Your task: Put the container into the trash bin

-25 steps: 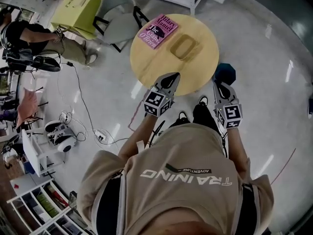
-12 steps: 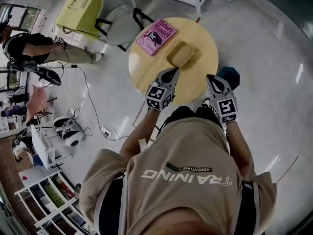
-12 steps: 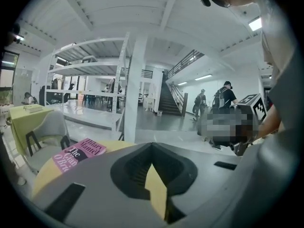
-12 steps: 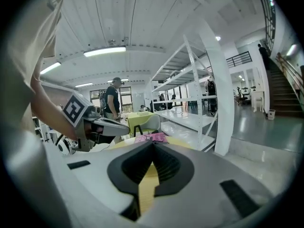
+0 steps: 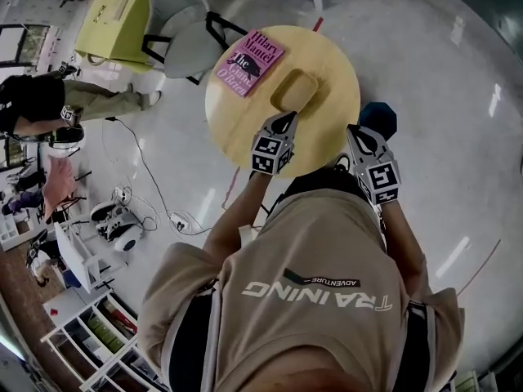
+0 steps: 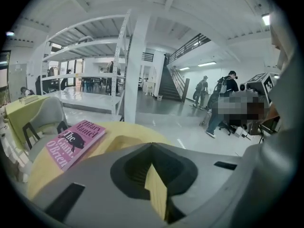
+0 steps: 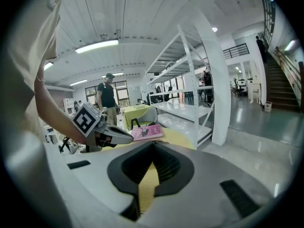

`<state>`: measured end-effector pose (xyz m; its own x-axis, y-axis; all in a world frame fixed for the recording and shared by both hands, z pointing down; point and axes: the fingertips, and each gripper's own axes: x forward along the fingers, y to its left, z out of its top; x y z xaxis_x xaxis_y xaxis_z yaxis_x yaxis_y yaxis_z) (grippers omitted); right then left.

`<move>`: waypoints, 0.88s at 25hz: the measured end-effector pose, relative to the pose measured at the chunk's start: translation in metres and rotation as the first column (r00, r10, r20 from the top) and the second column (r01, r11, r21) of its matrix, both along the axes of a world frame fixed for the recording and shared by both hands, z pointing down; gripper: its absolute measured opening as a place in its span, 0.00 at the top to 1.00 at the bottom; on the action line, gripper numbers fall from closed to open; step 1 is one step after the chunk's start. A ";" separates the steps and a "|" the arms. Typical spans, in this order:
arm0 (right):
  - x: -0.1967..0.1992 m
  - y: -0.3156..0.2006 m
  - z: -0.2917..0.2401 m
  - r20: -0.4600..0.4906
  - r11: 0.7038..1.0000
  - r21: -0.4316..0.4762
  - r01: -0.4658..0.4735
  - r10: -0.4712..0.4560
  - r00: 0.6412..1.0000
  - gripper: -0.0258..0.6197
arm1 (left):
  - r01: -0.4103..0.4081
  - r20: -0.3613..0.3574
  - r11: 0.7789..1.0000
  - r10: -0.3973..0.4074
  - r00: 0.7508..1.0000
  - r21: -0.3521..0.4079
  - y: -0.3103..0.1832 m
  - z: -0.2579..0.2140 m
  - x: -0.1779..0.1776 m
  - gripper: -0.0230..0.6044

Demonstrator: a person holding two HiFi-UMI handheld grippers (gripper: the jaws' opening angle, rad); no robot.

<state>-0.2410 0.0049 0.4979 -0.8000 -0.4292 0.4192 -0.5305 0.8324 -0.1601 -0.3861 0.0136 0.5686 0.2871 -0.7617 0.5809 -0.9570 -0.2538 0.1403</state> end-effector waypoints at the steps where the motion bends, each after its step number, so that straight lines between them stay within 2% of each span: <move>1: 0.000 -0.001 0.003 -0.007 1.000 -0.007 -0.002 0.002 1.000 0.96 | -0.008 0.006 1.000 0.008 1.000 -0.013 -0.003 0.006 -0.001 0.94; 4: -0.004 -0.005 0.007 -0.014 1.000 -0.010 -0.002 0.002 1.000 0.96 | -0.031 0.013 0.998 0.032 0.999 -0.049 -0.012 0.021 -0.002 0.90; 7: -0.008 -0.012 0.012 -0.023 1.000 -0.028 -0.008 0.008 1.000 0.96 | -0.060 0.024 0.991 0.064 0.998 -0.122 -0.019 0.045 -0.001 0.83; 14: -0.017 -0.028 0.022 -0.060 1.000 -0.031 -0.005 0.003 0.998 0.96 | -0.127 0.066 0.953 0.151 0.986 -0.277 -0.027 0.104 -0.004 0.83; 19: -0.016 -0.030 0.018 -0.091 1.000 -0.010 0.005 -0.006 0.996 0.96 | -0.161 0.091 0.929 0.201 0.975 -0.334 -0.024 0.122 -0.004 0.83; 22: -0.015 -0.030 0.021 -0.096 1.000 -0.021 -0.011 0.008 0.995 0.96 | -0.170 0.079 0.920 0.210 0.975 -0.352 -0.021 0.130 -0.002 0.85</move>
<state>-0.2564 -0.0248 0.5187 -0.7517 -0.4266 0.5029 -0.5521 0.8242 -0.1261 -0.3876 -0.0071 0.6986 0.3239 -0.4490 0.8327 -0.9102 -0.3881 0.1448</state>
